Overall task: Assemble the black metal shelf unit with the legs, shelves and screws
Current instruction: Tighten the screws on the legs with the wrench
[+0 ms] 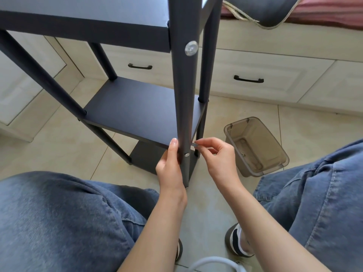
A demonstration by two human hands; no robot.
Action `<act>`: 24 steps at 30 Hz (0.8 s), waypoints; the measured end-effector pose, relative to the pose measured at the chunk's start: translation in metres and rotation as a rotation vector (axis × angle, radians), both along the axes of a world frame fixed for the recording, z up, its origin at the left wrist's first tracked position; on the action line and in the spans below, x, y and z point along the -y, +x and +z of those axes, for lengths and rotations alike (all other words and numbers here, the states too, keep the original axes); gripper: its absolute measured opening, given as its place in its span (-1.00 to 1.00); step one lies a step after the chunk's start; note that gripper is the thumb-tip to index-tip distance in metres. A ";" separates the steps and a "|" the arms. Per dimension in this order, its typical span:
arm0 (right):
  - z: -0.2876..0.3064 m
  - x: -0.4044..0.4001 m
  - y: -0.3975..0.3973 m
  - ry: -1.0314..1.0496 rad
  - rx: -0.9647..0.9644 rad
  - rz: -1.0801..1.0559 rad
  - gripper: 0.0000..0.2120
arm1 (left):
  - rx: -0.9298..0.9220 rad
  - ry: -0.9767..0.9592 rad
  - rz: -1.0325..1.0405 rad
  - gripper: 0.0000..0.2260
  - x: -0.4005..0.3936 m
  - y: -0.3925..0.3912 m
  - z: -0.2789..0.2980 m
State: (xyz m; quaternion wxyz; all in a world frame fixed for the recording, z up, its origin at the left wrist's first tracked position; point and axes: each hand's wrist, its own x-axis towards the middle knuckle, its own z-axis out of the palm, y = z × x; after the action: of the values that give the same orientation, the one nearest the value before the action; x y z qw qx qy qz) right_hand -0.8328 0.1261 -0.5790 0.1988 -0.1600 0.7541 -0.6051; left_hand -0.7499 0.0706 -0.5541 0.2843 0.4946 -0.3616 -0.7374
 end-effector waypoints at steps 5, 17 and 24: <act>-0.003 0.007 0.003 0.005 0.009 0.002 -0.78 | -0.020 0.010 0.000 -0.79 0.001 0.003 0.004; -0.014 0.018 0.008 -0.035 0.119 0.003 -0.86 | -0.146 0.081 -0.010 -0.77 0.006 0.008 0.006; -0.018 0.024 0.010 -0.069 0.194 0.020 -0.92 | -0.136 0.054 -0.016 -0.77 0.010 0.010 0.002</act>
State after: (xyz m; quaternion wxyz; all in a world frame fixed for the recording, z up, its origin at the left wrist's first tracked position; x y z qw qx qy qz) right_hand -0.8226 0.1018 -0.5973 0.2711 -0.1149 0.7083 -0.6415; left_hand -0.7395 0.0611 -0.5526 0.2890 0.4481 -0.3252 -0.7810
